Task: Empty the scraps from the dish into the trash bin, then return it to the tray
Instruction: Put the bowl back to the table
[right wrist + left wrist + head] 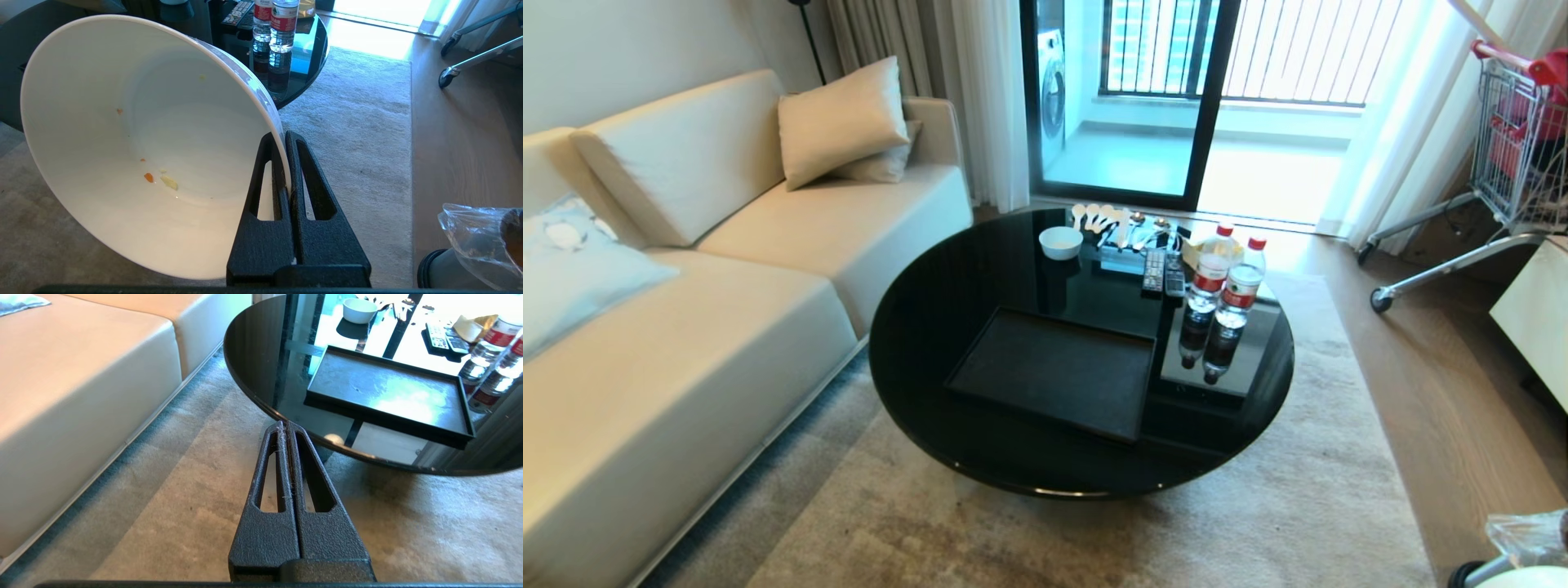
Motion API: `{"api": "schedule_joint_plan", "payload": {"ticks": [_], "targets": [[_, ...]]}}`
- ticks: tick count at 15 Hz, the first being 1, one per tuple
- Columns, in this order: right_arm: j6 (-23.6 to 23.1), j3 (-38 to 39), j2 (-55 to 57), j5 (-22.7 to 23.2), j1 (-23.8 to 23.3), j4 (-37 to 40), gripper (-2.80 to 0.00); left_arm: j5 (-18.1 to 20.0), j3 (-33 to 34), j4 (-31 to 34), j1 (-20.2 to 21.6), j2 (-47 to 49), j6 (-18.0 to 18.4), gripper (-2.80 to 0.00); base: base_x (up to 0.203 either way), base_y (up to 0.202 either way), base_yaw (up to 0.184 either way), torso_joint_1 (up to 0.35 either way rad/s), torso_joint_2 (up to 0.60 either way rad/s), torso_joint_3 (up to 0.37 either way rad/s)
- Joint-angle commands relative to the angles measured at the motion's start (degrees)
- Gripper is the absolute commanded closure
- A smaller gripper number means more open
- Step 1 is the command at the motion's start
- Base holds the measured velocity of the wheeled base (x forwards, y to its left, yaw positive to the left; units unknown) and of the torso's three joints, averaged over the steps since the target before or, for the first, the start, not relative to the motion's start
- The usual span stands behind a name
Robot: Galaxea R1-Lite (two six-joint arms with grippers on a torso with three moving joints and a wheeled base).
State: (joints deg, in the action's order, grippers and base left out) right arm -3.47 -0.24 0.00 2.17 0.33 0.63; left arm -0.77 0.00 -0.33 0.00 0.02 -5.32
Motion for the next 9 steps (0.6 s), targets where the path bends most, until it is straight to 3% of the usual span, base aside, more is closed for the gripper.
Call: {"api": "schedule_joint_plan", "payload": {"ticks": [1, 9], "targets": [[-0.04, -0.02, 0.09, 0.03, 0.02, -0.01, 0.0, -0.03, 0.0, -0.02, 0.0, -0.02, -0.05, 0.0, 0.183, 0.0, 0.001, 0.004, 0.0, 0.0], [-0.04, -0.02, 0.09, 0.03, 0.1, -0.01, 0.0, -0.03, 0.0, -0.02, 0.0, -0.02, -0.05, 0.0, 0.187, 0.0, 0.0, 0.002, 0.0, 0.001]]}}
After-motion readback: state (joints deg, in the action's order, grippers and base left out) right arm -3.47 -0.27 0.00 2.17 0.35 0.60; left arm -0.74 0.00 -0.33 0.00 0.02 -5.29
